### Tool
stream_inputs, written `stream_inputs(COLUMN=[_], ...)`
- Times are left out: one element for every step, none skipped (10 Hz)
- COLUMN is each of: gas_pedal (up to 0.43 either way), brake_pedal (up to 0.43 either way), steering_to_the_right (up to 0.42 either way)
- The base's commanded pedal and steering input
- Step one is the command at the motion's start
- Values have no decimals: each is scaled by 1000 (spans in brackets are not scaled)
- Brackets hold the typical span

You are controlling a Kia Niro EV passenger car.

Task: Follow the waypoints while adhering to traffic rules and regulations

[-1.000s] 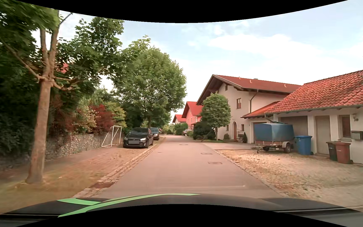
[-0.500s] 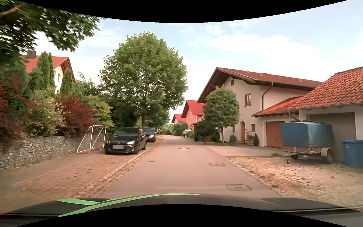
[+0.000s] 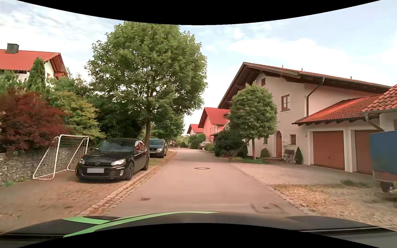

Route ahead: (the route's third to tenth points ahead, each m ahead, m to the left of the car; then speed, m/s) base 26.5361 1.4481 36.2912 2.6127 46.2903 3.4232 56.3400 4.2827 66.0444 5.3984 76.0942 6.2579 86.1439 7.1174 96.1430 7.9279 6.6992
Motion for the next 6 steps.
stream_inputs(gas_pedal=[87,87,87,87,87,87], brake_pedal=[0,0,0,0,0,0], steering_to_the_right=[0,-1,-2,-4,-7,-8])
